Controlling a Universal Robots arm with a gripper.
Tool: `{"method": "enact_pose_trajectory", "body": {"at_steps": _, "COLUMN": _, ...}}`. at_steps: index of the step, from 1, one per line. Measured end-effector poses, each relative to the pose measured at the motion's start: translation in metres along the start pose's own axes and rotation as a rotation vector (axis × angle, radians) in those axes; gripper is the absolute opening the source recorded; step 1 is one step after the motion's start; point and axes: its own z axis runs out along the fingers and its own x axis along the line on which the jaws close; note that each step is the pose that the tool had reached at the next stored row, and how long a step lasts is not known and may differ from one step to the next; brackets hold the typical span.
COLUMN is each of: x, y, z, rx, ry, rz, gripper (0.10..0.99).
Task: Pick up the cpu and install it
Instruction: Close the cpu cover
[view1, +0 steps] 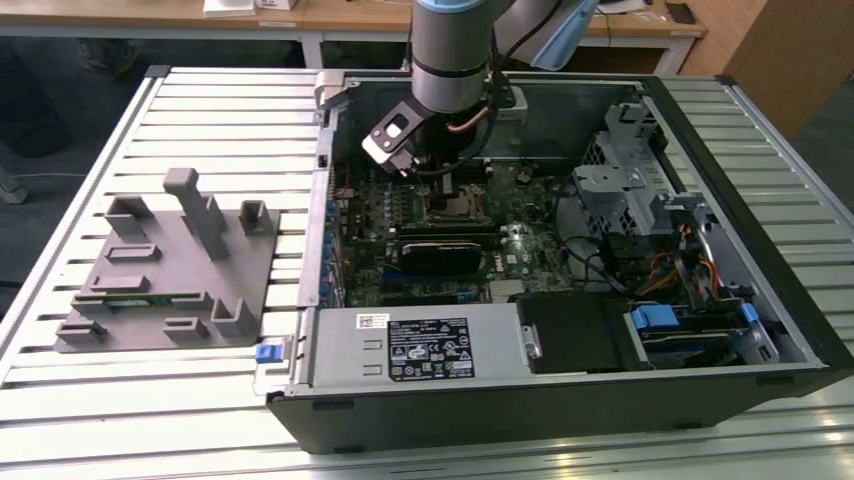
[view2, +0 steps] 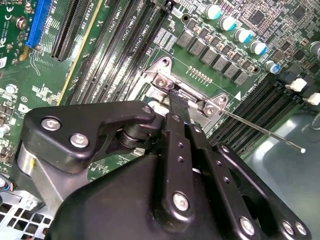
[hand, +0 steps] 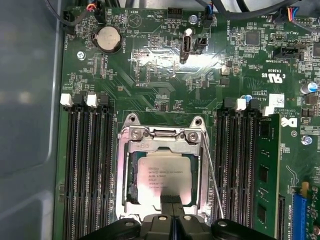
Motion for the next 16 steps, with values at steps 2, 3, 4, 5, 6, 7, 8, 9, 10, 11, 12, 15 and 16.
{"method": "enact_pose_trajectory", "body": {"at_steps": 2, "x": 0.001, "y": 0.0009, "z": 0.0004, "rx": 0.0, "ry": 0.0002, "rz": 0.0, "gripper": 0.106}}
{"method": "enact_pose_trajectory", "body": {"at_steps": 3, "x": 0.0018, "y": 0.0017, "z": 0.0009, "rx": -0.001, "ry": 0.0012, "rz": 0.0, "gripper": 0.106}}
{"method": "enact_pose_trajectory", "body": {"at_steps": 4, "x": 0.0023, "y": 0.0026, "z": 0.0009, "rx": 0.0, "ry": 0.0005, "rz": 0.0, "gripper": 0.106}}
{"method": "enact_pose_trajectory", "body": {"at_steps": 5, "x": 0.0029, "y": 0.0035, "z": 0.001, "rx": 0.0, "ry": 0.0005, "rz": 0.0, "gripper": 0.106}}
{"method": "enact_pose_trajectory", "body": {"at_steps": 6, "x": 0.0034, "y": 0.0043, "z": 0.001, "rx": 0.0, "ry": 0.0004, "rz": 0.0, "gripper": 0.106}}
{"method": "enact_pose_trajectory", "body": {"at_steps": 7, "x": 0.004, "y": 0.0052, "z": 0.001, "rx": 0.0, "ry": 0.0006, "rz": 0.0, "gripper": 0.106}}
{"method": "enact_pose_trajectory", "body": {"at_steps": 8, "x": 0.0042, "y": 0.0055, "z": 0.001, "rx": 0.0, "ry": 0.0006, "rz": 0.0, "gripper": 0.106}}
{"method": "enact_pose_trajectory", "body": {"at_steps": 9, "x": 0.0044, "y": 0.0056, "z": 0.0005, "rx": -0.001, "ry": 0.0013, "rz": 0.0, "gripper": 0.106}}
{"method": "enact_pose_trajectory", "body": {"at_steps": 10, "x": 0.0045, "y": 0.0057, "z": -0.0013, "rx": -0.001, "ry": 0.0012, "rz": 0.0, "gripper": 0.106}}
{"method": "enact_pose_trajectory", "body": {"at_steps": 11, "x": 0.0045, "y": 0.0057, "z": -0.0042, "rx": 0.0, "ry": 0.0009, "rz": 0.0, "gripper": 0.106}}
{"method": "enact_pose_trajectory", "body": {"at_steps": 12, "x": 0.0045, "y": 0.0057, "z": -0.008, "rx": 0.0, "ry": 0.0008, "rz": 0.0, "gripper": 0.106}}
{"method": "enact_pose_trajectory", "body": {"at_steps": 15, "x": 0.0046, "y": 0.0061, "z": -0.0134, "rx": 0.0, "ry": 0.0009, "rz": 0.0, "gripper": 0.106}}
{"method": "enact_pose_trajectory", "body": {"at_steps": 16, "x": 0.0046, "y": 0.0067, "z": -0.0134, "rx": 0.0, "ry": 0.0009, "rz": 0.0, "gripper": 0.106}}
